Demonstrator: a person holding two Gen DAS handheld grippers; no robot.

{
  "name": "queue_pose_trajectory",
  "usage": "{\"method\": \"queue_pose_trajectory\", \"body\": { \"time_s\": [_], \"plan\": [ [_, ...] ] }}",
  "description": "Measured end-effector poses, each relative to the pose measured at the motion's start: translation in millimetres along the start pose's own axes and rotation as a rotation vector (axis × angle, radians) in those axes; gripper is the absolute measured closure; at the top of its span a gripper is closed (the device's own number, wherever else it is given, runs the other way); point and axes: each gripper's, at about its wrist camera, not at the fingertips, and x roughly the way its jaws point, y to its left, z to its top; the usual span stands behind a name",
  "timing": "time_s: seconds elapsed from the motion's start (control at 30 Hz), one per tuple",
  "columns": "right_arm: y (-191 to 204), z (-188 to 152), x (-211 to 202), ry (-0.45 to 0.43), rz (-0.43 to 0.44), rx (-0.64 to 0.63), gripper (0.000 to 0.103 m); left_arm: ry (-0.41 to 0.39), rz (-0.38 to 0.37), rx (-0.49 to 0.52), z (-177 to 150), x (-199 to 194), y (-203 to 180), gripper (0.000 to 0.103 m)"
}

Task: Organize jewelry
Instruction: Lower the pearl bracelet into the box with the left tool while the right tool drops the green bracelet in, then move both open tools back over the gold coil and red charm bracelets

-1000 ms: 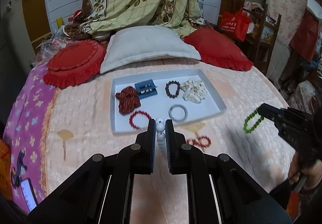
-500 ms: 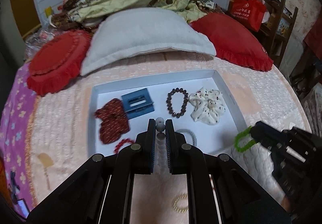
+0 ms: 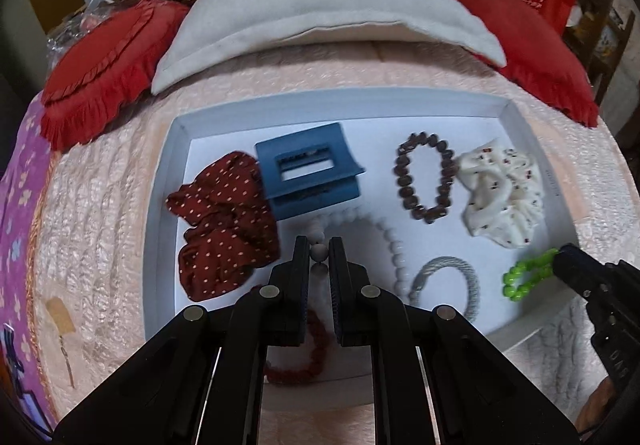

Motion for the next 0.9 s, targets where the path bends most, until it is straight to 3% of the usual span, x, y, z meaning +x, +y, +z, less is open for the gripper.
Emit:
{"method": "queue_pose_trajectory", "body": {
  "time_s": [0.23,0.3,0.37,0.4,0.6,0.9],
  "plan": [
    [2.8,-0.3,0.9,0.005,-0.03,-0.007,0.093,0.005,-0.055,-0.028,-6.0,-3.5,2.2,0.092],
    [3.4,-0.4,-3.7,-0.003,-0.039,-0.009,0.082,-0.003,-0.081,-0.032,-9.7,-11.3,1.4,0.086],
    [3.6,-0.8,-14.4,-0.037,-0.049,-0.009,0.062,-0.023,-0.103,-0.035,-14.0,-22.3,0.4,0.076],
    [3.9,-1.4,-21.2,-0.057,-0.057,-0.01,0.061,-0.038,-0.107,-0.037,-15.8,-29.4,0.6,0.074],
    [10.9,-12.2,-58.3,-0.102,-0.072,-0.042,0.061,-0.105,-0.063,-0.023,-35.5,-75.7,-1.4,0.07],
    [27.6,-80.6,-101.0,-0.118,-0.074,-0.094,0.061,-0.221,0.039,0.044,-119.5,-147.2,-15.3,0.069]
  ]
}}
